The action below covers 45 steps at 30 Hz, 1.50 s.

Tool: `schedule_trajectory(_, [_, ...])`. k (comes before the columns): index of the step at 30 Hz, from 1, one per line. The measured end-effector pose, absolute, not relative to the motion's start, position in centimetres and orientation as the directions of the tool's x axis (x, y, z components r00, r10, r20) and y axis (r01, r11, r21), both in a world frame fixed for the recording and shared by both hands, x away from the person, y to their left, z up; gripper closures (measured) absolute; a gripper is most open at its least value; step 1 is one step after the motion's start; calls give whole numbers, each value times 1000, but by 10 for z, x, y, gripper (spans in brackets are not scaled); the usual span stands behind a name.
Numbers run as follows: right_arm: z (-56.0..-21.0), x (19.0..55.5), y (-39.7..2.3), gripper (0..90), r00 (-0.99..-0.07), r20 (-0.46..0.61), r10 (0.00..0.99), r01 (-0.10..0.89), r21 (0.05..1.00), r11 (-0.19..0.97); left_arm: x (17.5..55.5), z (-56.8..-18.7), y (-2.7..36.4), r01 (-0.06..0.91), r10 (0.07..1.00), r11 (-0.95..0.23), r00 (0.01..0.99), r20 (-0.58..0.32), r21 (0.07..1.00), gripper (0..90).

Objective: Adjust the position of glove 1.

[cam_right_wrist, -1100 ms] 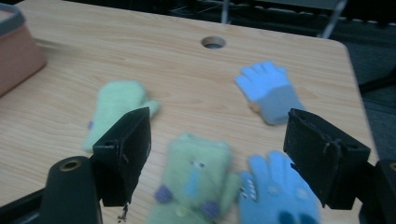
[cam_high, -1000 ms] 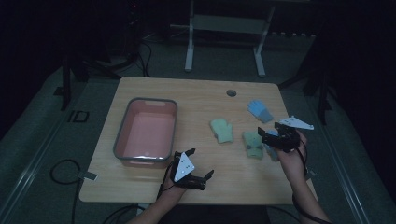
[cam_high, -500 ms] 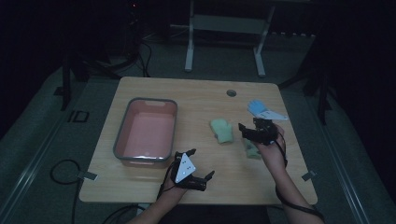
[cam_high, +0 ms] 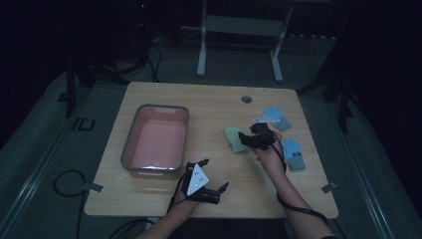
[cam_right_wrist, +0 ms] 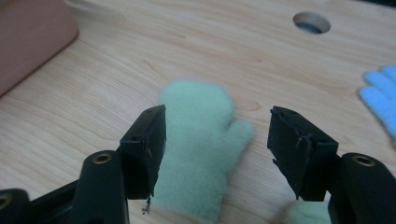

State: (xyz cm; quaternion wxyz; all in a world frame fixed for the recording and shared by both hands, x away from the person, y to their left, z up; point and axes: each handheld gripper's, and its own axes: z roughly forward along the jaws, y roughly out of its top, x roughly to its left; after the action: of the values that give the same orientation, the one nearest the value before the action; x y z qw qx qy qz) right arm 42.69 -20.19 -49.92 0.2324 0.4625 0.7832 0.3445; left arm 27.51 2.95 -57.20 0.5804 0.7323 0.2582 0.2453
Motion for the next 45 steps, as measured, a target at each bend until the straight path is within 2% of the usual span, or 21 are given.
schedule_trajectory(7, [-512,438,-192,379,-459,-46,887,595,725,346,275,-572,30,92,661,-194,747,61,977,2])
schedule_trajectory(22, [-538,459,-172,528,-479,-41,877,642,665,381,275,-572,29,90,659,-199,749,65,976,2])
schedule_trajectory(26, [-545,461,-170,533,-479,-44,877,652,651,389,274,-572,29,86,659,-203,749,71,975,2])
schedule_trajectory(31, [-545,462,-168,672,-499,-55,865,649,637,415,274,-572,28,84,657,-208,750,76,974,2])
schedule_trajectory(32, [-545,461,-168,728,-489,-55,870,655,636,408,274,-572,28,84,657,-209,750,77,974,2])
schedule_trajectory(35, [-545,463,-167,787,-489,-49,871,659,634,406,274,-572,28,83,657,-211,750,78,974,2])
schedule_trajectory(45, [-529,462,-173,844,-469,20,883,674,654,343,274,-572,28,85,658,-210,749,77,974,2])
